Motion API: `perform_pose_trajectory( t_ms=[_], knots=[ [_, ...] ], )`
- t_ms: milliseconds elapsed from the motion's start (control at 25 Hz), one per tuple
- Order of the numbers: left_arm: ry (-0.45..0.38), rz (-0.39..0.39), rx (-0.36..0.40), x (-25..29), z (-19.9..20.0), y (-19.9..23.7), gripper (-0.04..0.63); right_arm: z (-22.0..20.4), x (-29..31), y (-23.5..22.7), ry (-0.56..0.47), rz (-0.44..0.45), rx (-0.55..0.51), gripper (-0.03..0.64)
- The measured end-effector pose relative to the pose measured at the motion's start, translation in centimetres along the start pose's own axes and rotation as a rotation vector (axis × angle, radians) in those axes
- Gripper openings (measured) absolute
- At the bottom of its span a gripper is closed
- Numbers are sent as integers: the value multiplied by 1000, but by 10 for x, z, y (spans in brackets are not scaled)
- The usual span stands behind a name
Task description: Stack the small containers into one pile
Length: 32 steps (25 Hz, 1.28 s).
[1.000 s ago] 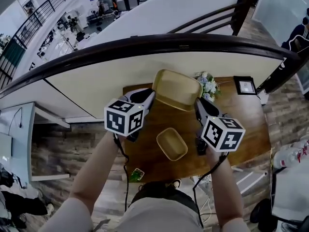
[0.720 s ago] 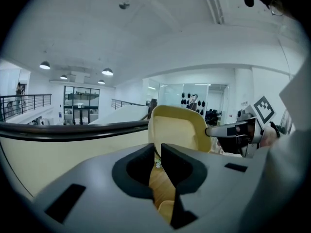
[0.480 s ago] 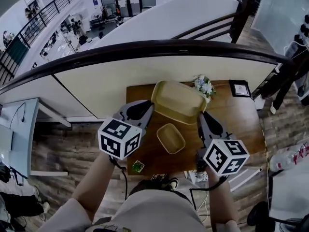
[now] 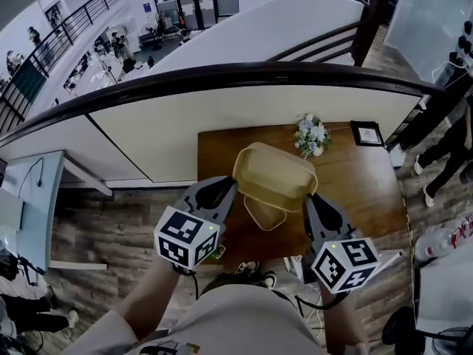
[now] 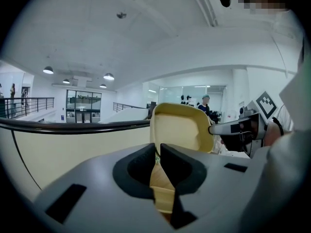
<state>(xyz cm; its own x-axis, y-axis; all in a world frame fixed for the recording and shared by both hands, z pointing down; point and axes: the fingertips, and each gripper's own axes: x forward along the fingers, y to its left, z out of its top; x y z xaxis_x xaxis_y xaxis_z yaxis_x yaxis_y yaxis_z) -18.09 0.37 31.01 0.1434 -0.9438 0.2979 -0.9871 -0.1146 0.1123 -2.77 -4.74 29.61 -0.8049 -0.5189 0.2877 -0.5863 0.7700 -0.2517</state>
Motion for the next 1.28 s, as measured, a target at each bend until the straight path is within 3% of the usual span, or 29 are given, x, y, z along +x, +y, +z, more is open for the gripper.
perform_pose_trajectory(
  t_ms=[440,880,1040,1280],
  knots=[
    [40,14,-7,10,-10,5,32,-25,5,-8,36,20,148,31],
    [278,-18,45,63,-74,21,29,-106,33,-35,173,-41,385,32],
    [364,-50,24,83,-107,26,29,-141,44,-48,214,-85,512,31],
    [481,-73,8,108,-158,31,29,-193,57,-60,314,-129,573,32]
  ],
)
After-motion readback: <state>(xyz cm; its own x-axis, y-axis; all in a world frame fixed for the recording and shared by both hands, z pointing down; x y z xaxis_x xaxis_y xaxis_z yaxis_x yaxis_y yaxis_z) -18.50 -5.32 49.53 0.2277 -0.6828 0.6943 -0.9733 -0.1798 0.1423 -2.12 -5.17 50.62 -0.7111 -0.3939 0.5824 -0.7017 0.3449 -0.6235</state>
